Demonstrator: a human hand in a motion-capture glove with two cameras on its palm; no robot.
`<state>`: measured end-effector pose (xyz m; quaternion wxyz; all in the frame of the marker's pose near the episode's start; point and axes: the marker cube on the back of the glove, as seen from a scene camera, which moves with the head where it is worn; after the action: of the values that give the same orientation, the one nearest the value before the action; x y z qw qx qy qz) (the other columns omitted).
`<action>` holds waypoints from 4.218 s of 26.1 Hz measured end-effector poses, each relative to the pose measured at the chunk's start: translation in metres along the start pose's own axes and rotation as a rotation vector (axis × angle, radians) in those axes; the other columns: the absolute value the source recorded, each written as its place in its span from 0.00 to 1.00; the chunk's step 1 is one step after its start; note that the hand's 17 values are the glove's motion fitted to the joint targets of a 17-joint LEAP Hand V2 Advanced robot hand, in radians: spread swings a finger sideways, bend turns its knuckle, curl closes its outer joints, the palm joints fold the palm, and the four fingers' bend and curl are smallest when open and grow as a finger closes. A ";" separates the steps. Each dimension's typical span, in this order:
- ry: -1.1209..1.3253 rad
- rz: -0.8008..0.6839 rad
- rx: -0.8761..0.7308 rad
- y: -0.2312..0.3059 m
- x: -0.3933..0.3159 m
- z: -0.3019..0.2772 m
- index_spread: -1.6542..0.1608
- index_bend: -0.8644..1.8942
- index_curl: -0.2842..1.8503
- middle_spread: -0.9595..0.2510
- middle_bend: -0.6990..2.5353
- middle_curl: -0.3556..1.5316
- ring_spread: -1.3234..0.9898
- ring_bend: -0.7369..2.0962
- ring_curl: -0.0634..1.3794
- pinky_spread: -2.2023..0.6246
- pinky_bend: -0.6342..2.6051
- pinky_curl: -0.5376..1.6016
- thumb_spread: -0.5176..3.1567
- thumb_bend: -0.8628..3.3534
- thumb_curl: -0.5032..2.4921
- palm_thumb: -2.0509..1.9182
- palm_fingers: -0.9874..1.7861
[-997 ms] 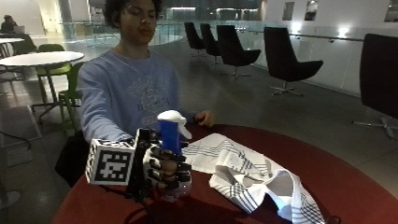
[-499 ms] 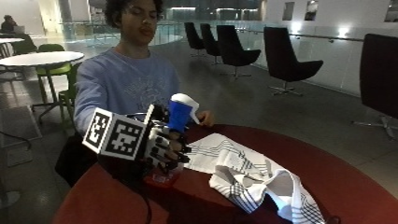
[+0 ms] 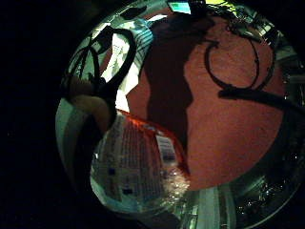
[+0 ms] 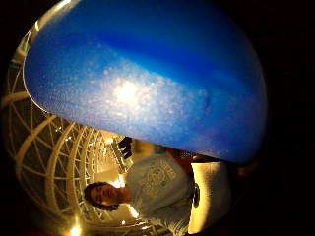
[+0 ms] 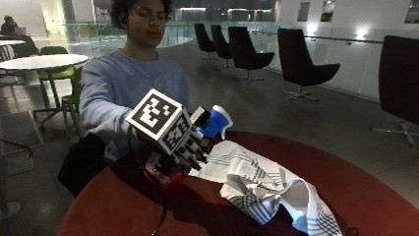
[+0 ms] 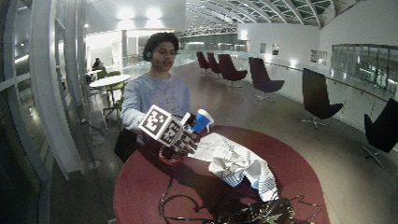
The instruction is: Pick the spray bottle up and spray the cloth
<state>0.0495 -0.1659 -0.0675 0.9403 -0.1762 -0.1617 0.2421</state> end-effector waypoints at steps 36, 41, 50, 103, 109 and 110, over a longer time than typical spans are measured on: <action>-0.071 -0.001 -0.087 -0.018 -0.017 0.021 0.78 0.36 0.28 0.74 0.32 0.43 0.53 0.43 0.31 0.78 0.28 0.43 0.37 0.20 0.35 0.75 0.76; -0.099 -0.007 -0.095 -0.018 -0.018 0.024 0.78 0.36 0.28 0.74 0.32 0.43 0.53 0.43 0.31 0.78 0.28 0.43 0.37 0.20 0.36 0.75 0.76; -0.114 0.025 -0.066 -0.020 -0.017 0.026 0.79 0.36 0.28 0.74 0.32 0.43 0.54 0.43 0.31 0.78 0.28 0.43 0.37 0.20 0.36 0.75 0.76; -0.182 -0.156 -0.012 -0.010 -0.076 0.049 0.80 0.36 0.28 0.75 0.33 0.43 0.54 0.44 0.32 0.78 0.29 0.43 0.37 0.20 0.36 0.74 0.77; -0.304 -0.372 0.026 0.005 -0.139 0.082 0.80 0.36 0.28 0.75 0.33 0.43 0.54 0.44 0.32 0.78 0.29 0.43 0.37 0.20 0.36 0.74 0.76; -0.332 -0.413 0.025 0.007 -0.151 0.091 0.80 0.36 0.28 0.75 0.33 0.43 0.54 0.44 0.32 0.78 0.29 0.43 0.37 0.20 0.36 0.74 0.76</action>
<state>-0.1140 -0.2140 -0.0228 0.9325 -0.0859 -0.3432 0.0727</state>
